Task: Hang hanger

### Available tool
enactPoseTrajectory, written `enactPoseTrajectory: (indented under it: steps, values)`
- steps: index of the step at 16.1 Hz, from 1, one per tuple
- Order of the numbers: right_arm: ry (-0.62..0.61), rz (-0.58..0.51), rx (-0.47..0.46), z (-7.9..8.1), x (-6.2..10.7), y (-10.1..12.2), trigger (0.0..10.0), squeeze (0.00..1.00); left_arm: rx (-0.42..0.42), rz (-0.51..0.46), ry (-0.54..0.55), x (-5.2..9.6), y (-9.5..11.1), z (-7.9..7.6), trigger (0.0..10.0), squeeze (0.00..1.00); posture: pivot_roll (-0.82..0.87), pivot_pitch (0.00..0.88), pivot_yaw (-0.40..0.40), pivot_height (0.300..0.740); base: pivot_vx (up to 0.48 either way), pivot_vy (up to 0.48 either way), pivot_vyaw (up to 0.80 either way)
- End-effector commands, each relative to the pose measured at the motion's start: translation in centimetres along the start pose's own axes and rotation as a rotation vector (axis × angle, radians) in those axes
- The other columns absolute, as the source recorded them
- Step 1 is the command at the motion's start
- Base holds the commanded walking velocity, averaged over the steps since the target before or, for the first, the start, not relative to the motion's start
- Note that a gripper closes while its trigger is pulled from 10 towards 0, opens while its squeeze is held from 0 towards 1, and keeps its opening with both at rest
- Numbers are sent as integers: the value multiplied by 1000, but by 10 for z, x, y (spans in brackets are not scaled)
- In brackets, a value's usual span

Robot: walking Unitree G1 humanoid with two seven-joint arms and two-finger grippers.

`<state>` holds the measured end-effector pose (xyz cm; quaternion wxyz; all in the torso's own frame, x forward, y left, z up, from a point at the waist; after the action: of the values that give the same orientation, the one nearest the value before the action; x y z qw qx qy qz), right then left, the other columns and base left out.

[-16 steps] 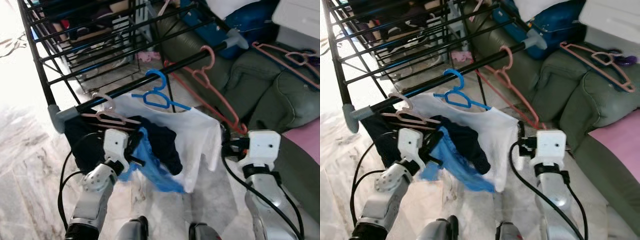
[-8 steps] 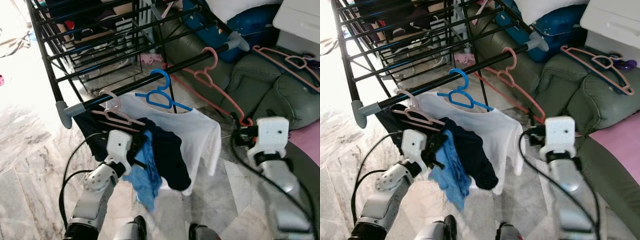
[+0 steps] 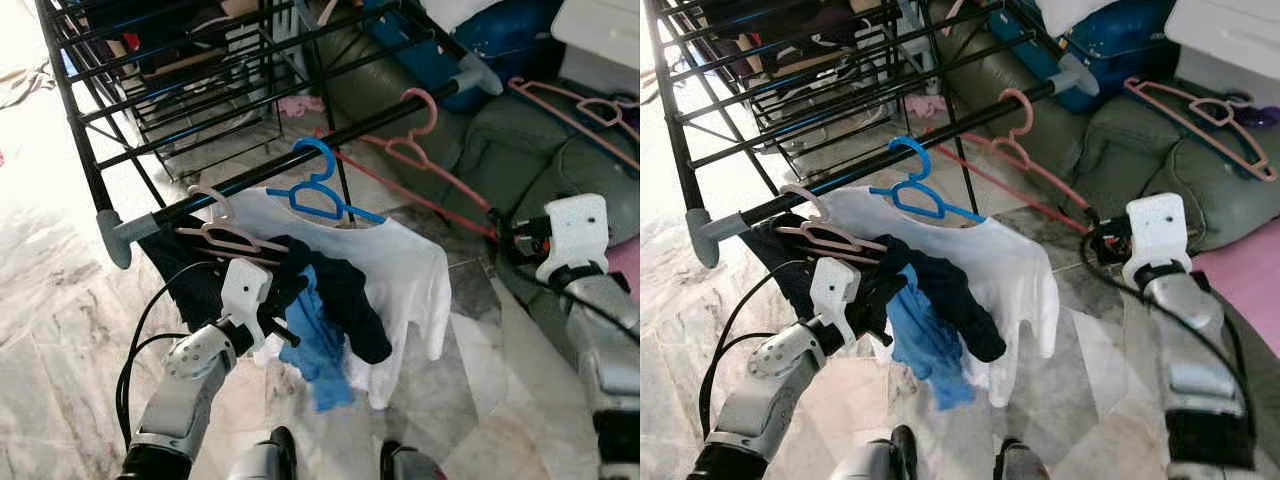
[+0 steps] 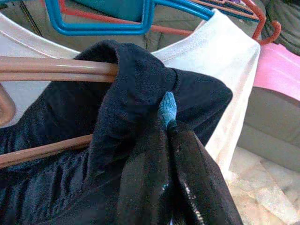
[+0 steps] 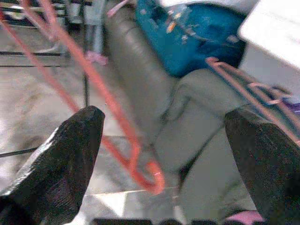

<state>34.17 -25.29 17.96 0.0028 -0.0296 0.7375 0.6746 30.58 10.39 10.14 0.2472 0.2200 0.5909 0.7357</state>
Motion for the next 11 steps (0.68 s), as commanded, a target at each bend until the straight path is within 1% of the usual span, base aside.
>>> enactPoseTrajectory:
  steps: [1, 3, 5, 6, 7, 8, 11]
  values:
    - [54, 24, 12, 0, -5, -2, 10000, 0, -7, 0, -12, 4, 1, 0, 10000, 0, -6, 304, 96, 740, 0, 0, 0]
    - [98, 55, 10, -6, -14, -2, 10000, 0, -9, 9, -13, 6, 0, 0, 10000, 0, 3, 307, 96, 740, 0, 0, 0]
    - [155, 69, 7, -8, -23, 2, 10000, 0, -12, 17, -12, 7, -1, 1, 10000, 0, 13, 311, 98, 740, 0, 0, 0]
    - [179, 71, 22, -8, -27, 3, 10000, 0, -11, 21, -13, 8, -1, 0, 10000, 0, 13, 311, 98, 740, 0, 0, 0]
    - [213, 80, 20, -7, -31, 4, 10000, 0, -11, 25, -14, 8, -2, 0, 10000, 0, 16, 312, 99, 740, 0, 0, 0]
    - [268, 100, 36, -3, -37, 3, 10000, 0, -12, 27, -15, 9, -2, -1, 10000, 0, 24, 313, 100, 740, 0, 0, 0]
    - [374, 129, 67, 8, -46, 4, 10000, 0, -17, 36, -15, 9, -3, -1, 10000, 0, 28, 313, 100, 740, 0, 0, 0]
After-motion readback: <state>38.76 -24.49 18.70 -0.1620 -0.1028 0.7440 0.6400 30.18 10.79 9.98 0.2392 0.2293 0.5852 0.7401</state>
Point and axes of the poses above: a point about 5 cm out from each wrist's last joint towards the gripper, its own x axis pointing back from the gripper into the wrist, its own y axis along the axis of the wrist's last joint, z = x × y, the point moved 2 cm from there along -x, pointing out of the wrist towards the gripper, and after that the axes turned 14 degrees about -x, right-handed, at the moved point
